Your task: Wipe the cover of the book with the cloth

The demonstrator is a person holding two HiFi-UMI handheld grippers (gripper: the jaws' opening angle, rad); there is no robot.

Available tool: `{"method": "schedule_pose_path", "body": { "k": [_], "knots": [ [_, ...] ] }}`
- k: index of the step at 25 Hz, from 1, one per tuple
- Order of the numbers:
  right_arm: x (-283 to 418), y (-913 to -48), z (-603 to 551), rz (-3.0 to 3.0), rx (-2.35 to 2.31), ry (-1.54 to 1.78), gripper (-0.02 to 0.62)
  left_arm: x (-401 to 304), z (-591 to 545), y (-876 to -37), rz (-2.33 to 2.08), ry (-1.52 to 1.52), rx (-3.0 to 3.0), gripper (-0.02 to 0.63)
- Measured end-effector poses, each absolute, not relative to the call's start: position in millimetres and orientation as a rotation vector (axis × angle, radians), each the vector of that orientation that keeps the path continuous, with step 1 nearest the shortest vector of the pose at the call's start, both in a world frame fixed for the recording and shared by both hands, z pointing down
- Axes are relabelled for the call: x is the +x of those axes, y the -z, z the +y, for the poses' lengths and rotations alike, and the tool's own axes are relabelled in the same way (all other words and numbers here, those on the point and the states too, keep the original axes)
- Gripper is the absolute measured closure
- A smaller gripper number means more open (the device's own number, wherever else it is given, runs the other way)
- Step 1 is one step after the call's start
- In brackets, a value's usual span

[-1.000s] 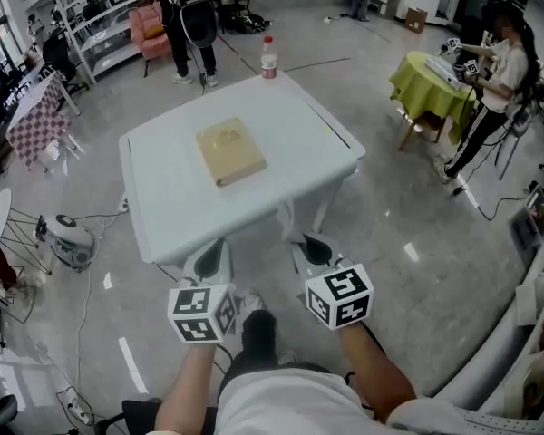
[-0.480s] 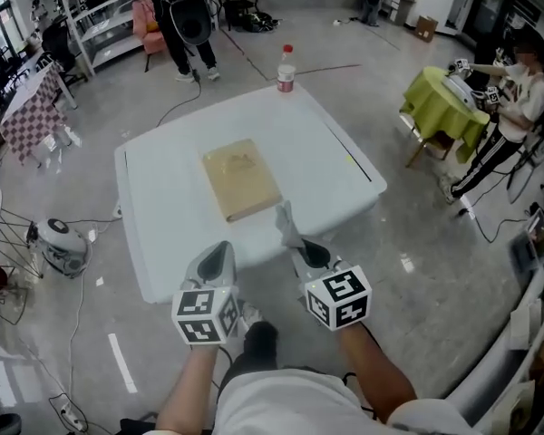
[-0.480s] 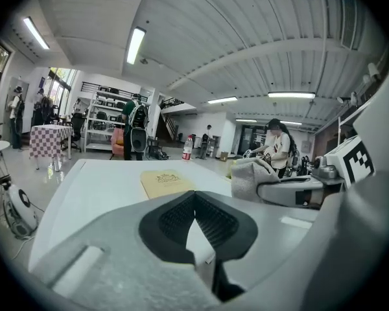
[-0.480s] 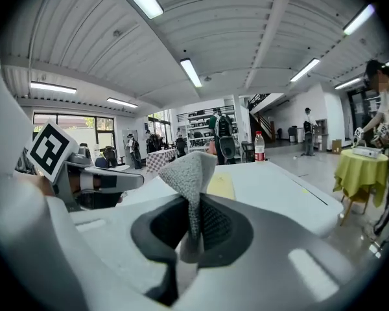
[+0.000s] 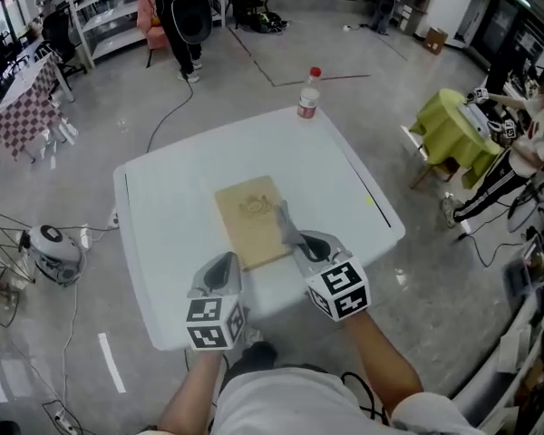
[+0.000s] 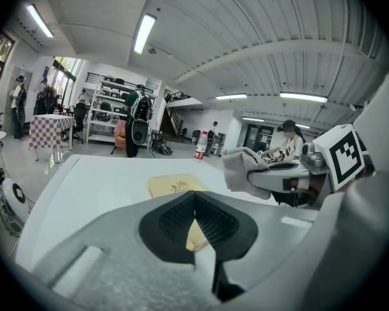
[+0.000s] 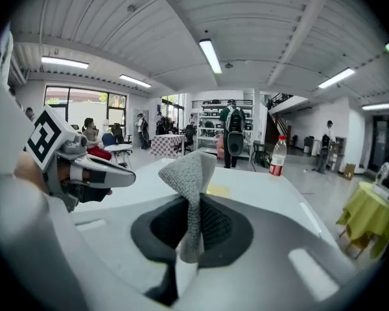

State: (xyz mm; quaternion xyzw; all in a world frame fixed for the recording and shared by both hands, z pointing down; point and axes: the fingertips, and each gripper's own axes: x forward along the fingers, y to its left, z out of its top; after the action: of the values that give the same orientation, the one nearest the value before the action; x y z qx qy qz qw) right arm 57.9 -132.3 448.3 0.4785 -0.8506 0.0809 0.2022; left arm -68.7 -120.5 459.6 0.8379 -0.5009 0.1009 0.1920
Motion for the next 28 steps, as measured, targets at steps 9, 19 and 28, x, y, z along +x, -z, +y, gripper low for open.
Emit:
{"method": "schedule_pose_path", "body": {
  "k": [9, 19, 28],
  "knots": [
    [36.3, -469.4, -248.5, -2.204, 1.042, 0.112, 0.578, -79.0, -173.3, -479.6, -1.409, -0.278, 2.283, 0.6],
    [10.2, -520.3, -315.2, -2.124, 0.735, 0.298, 0.578, -82.8, -194.3, -493.8, -1.575, -0.283, 2.166, 0.6],
    [15.2, -536.6, -298.2, -2.156, 0.59, 0.235, 0.578, -91.3, -186.0, -489.6, -1.698, -0.256, 2.078, 0.6]
  ]
}}
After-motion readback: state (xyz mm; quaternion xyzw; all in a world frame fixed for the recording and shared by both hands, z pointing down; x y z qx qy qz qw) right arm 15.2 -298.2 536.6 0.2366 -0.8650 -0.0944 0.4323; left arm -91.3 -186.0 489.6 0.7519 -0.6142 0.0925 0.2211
